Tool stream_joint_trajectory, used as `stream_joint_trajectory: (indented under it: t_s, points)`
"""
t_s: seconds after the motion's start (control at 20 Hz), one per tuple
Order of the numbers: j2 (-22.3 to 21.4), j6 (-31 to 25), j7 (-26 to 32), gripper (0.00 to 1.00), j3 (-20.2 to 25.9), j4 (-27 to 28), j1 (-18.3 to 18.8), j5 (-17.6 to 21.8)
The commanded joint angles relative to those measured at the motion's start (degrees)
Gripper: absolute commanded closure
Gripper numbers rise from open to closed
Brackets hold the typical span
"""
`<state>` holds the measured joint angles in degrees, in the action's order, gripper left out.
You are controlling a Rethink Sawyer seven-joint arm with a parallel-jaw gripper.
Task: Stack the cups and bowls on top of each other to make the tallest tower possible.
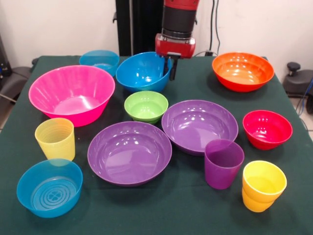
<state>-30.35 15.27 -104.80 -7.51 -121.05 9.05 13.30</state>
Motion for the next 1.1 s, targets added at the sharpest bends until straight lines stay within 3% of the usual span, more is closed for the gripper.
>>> stream_joint_trajectory:
  t_s: [0.05,1.1]
  points:
    - [-6.5,-12.5,-7.4,1.00,4.1,-0.1,-2.7,-3.5]
    - [-12.9,-16.6,-9.1,1.00,-0.8,-0.7,-7.5,-6.2]
